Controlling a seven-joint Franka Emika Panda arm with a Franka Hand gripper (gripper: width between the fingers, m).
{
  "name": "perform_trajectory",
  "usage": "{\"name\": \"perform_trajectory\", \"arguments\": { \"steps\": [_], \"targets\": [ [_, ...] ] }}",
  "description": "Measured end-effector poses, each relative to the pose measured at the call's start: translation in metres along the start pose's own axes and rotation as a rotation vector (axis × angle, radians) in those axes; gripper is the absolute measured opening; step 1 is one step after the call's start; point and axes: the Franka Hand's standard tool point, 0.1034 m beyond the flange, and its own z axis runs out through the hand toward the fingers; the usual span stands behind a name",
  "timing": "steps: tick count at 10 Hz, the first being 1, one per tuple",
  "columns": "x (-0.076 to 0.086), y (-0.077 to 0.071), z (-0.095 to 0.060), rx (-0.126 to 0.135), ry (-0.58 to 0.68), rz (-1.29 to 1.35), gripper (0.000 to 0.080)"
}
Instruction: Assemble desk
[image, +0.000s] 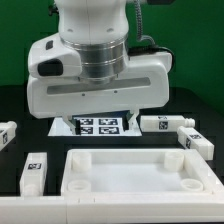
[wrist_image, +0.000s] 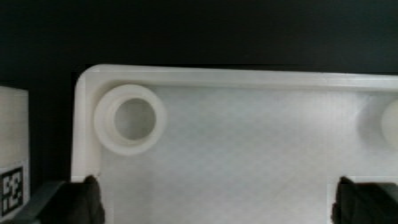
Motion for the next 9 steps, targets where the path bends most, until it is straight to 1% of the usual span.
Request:
{"name": "perform_trajectory", "arguments": {
  "steps": [1, 2, 3, 4, 5, 6, 7, 8, 9],
  "targets": [
    [-0.006, -0.025, 0.004, -0.003, -0.055, -0.002, 0.0649],
    [-0.007, -0.053, 0.005, -0.030, -0.075, -0.017, 0.0649],
    [-0.015, -0.074, 0.007, -0.047, -0.134, -0.070, 0.0649],
    [-0.015, -0.068, 0.010, -0.042, -0.185, -0.070, 0.0649],
    [-0.019, -0.062, 0.012, -0.043, -0.269, -0.056, 0.0649],
    [-0.019, -0.063, 0.014, -0.044, -0.335, -0.058, 0.0649],
    [-0.017, -0.063, 0.016, -0.045, -0.365, -0.058, 0.0649],
    [-0.021, -0.064, 0.019, -0.046, -0.408, -0.056, 0.0649],
    [-0.022, -0.080, 0.029, -0.052, -0.392, 0.009, 0.0649]
  ]
}}
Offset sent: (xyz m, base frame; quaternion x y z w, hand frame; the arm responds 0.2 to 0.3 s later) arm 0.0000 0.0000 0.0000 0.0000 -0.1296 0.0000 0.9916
